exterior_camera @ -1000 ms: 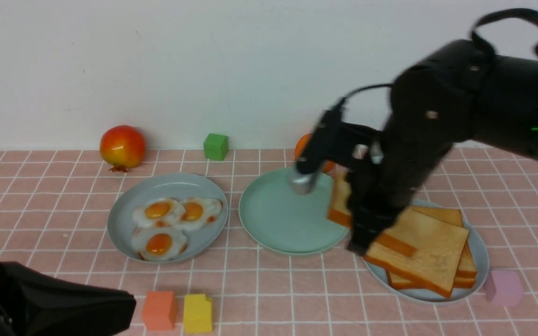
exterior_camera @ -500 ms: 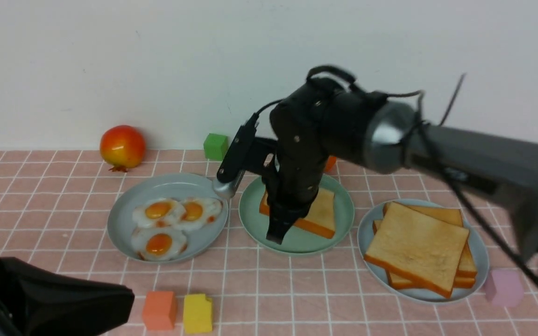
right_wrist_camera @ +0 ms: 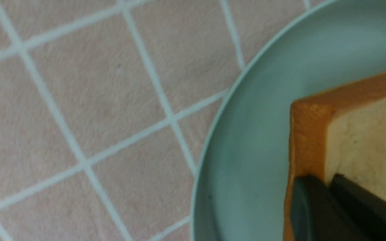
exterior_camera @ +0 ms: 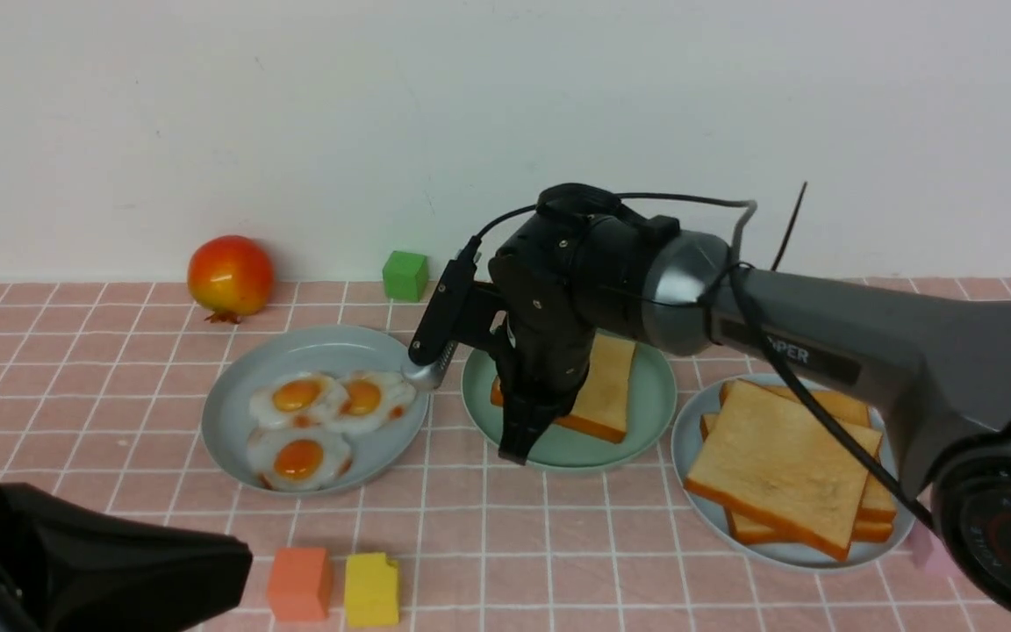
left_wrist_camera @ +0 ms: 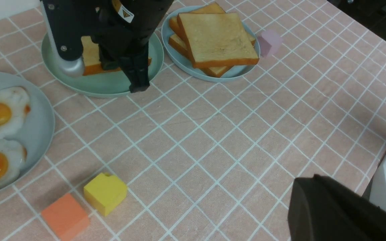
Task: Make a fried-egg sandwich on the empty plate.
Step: Use your right arm to place a slice of bread in the middle empty plate, then grab a fried egg with your left arm
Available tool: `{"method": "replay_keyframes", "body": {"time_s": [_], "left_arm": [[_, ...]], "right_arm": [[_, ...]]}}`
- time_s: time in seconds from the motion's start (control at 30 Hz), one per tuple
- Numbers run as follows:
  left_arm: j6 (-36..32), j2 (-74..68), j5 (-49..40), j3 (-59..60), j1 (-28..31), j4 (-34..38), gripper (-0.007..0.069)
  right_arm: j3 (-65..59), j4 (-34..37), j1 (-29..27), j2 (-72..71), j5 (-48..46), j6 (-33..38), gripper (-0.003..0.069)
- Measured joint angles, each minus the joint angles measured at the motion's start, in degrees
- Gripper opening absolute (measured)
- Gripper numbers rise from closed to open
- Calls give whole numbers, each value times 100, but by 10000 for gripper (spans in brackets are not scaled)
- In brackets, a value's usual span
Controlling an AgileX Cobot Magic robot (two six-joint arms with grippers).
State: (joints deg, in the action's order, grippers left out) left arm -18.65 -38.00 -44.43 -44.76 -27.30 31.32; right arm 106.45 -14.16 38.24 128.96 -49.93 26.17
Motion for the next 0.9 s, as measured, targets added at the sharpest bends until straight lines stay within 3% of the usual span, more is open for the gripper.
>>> {"method": "replay_keyframes", "body": {"time_s": [0.1, 0.13, 0.2, 0.23, 0.33, 0.5, 0.7, 0.77, 0.8, 0.83, 0.9], "left_arm": [[0, 0, 0, 0, 0, 0, 13], [0, 0, -5, 0, 0, 0, 13], [0, 0, -12, 0, 0, 0, 13], [0, 0, -26, 0, 0, 0, 13], [0, 0, -68, 0, 0, 5, 13], [81, -13, -74, 0, 0, -50, 13], [1203, -585, -88, -66, 0, -1066, 13], [1970, -1229, -205, -346, 0, -1924, 13], [2016, -1333, -215, -373, 0, -2039, 13], [2331, -1815, -269, -619, 0, -2475, 13], [2403, -2066, -279, -758, 0, -2640, 13]], "right_arm": [[0, 0, 0, 0, 25, -37, 106], [0, 0, 0, 0, 25, -37, 178], [0, 0, 0, 0, 17, -37, 212], [0, 0, 0, 0, -13, -42, 287], [0, 0, 12, -29, -204, -47, 416], [0, 0, 162, -393, -773, -382, 491], [-5, 316, 339, -1520, -1847, -1338, 381], [-272, 718, 280, -2287, -1978, -1739, 245], [-305, 752, 267, -2408, -1980, -1757, 235], [-713, 999, 239, -2976, -2004, -1878, 129], [-966, 1112, 234, -3297, -2036, -1922, 90]]}}
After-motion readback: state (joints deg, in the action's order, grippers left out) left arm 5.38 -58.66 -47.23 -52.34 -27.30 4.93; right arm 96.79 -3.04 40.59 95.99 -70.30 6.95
